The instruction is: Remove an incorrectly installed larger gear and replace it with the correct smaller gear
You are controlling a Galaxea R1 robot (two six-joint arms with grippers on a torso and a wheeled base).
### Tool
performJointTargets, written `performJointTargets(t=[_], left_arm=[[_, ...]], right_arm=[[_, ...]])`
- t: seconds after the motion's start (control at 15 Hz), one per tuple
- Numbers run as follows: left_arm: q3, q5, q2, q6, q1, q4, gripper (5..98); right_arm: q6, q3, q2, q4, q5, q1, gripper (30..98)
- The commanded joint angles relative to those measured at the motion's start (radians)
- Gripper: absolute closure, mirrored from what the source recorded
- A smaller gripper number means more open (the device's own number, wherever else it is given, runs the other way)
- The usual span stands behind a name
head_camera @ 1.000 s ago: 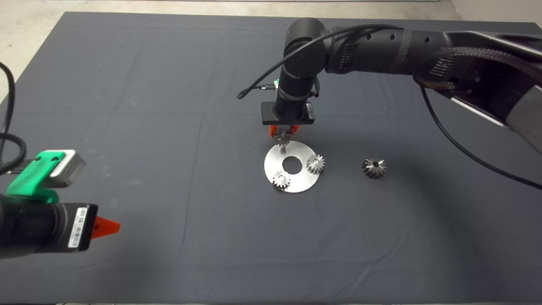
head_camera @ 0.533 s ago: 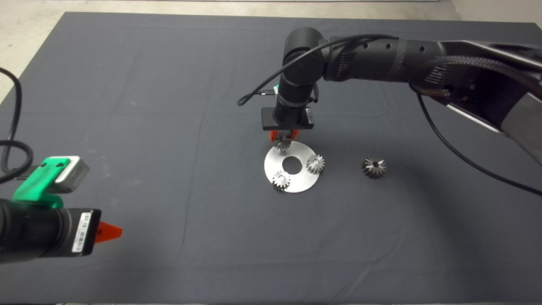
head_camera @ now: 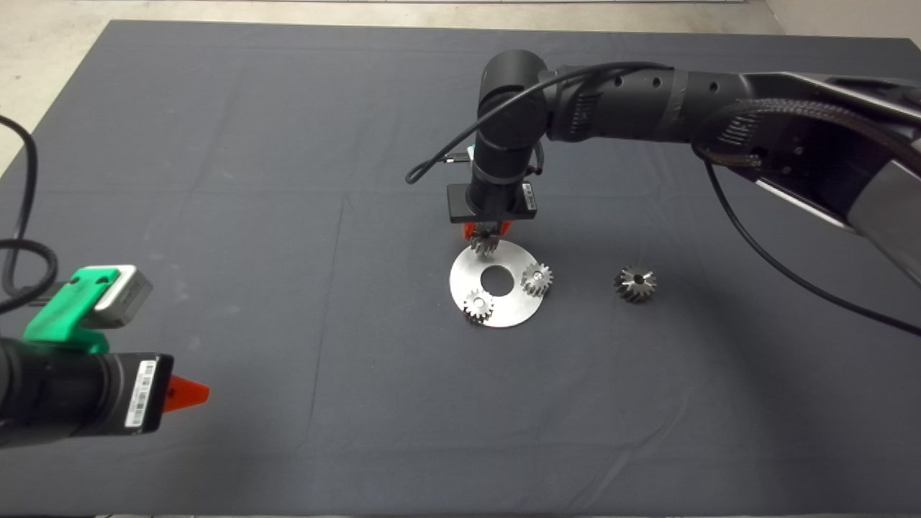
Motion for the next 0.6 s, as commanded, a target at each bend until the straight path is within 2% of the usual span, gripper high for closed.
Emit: performJointTargets(t=[0.0, 0.53], left_arm=[[0.011, 0.059, 0.001, -0.015, -0.001, 0.010, 44.4], [0.010, 0.059, -0.001, -0.016, 0.005, 0.012, 44.4]], right_arm=[[-0.002, 0.015, 0.000, -0.027, -0.032, 0.014, 90.9], [0.009, 0.026, 0.000, -0.027, -0.033, -0.007, 90.9]])
